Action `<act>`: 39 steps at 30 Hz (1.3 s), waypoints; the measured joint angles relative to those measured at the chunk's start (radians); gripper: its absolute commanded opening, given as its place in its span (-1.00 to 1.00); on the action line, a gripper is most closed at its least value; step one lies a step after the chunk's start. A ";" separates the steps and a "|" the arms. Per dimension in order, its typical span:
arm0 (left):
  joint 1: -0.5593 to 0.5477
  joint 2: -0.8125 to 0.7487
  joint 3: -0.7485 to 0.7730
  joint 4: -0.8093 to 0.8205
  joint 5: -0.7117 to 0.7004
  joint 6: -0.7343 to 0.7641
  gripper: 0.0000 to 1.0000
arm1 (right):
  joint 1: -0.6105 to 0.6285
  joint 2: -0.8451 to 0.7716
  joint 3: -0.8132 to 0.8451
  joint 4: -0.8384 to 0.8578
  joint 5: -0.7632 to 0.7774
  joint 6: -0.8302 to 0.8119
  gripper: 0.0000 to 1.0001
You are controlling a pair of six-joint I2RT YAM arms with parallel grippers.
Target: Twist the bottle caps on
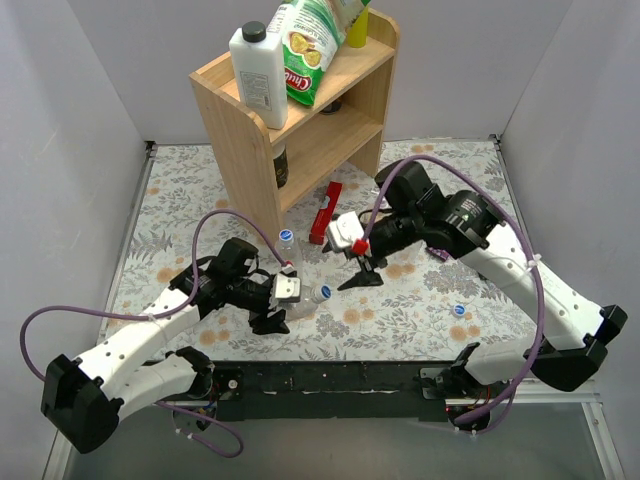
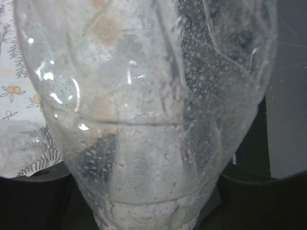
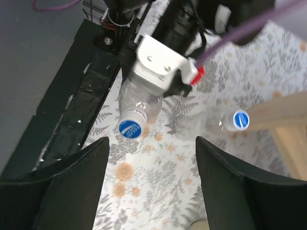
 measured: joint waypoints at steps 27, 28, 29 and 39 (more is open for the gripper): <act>0.000 0.034 0.053 -0.037 0.079 0.002 -1.00 | 0.179 0.015 -0.091 -0.010 0.136 -0.327 -0.16; 0.000 0.034 0.053 -0.035 0.080 -0.001 -1.00 | 0.179 0.015 -0.091 -0.010 0.137 -0.325 -0.24; 0.000 0.034 0.053 -0.034 0.080 -0.005 -1.00 | 0.179 0.015 -0.092 -0.011 0.138 -0.323 -0.34; 0.000 0.028 0.029 0.011 0.003 -0.096 -1.00 | 0.101 0.108 -0.036 -0.011 0.123 0.009 -0.97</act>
